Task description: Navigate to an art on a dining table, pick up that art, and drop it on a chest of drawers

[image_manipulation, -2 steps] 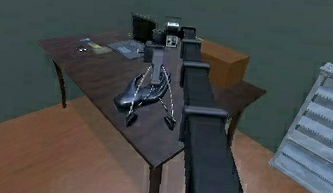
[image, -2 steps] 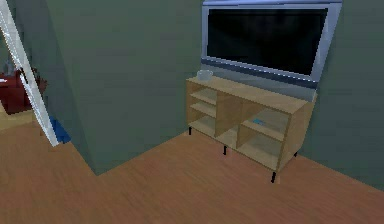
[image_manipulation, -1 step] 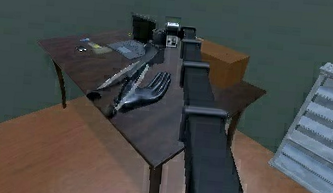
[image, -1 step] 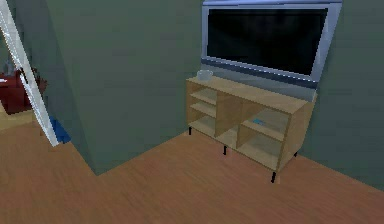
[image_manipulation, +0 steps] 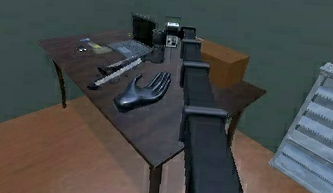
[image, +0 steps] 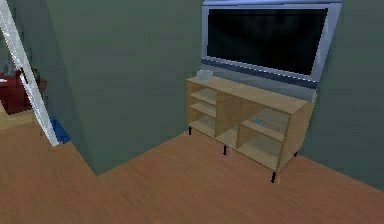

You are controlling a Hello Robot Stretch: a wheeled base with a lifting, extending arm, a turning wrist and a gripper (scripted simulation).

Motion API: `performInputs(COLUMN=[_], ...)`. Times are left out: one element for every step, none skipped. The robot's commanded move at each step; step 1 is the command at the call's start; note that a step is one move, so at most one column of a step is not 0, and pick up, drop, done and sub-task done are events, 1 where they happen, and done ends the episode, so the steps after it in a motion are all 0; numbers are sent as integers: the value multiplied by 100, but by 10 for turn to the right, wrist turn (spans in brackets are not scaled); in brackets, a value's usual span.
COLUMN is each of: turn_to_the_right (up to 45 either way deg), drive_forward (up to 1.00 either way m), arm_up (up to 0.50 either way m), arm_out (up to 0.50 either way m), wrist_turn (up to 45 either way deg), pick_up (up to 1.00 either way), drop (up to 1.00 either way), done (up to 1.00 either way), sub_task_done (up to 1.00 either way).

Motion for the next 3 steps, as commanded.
performInputs(turn_to_the_right=[0,0,0], drive_forward=[0,0,0], arm_up=[0,-30,10], arm_out=[0,0,0], wrist_turn=[300,0,0], pick_up=[0,0,0], drop=[0,0,0], done=[0,0,0], sub_task_done=[0,0,0])
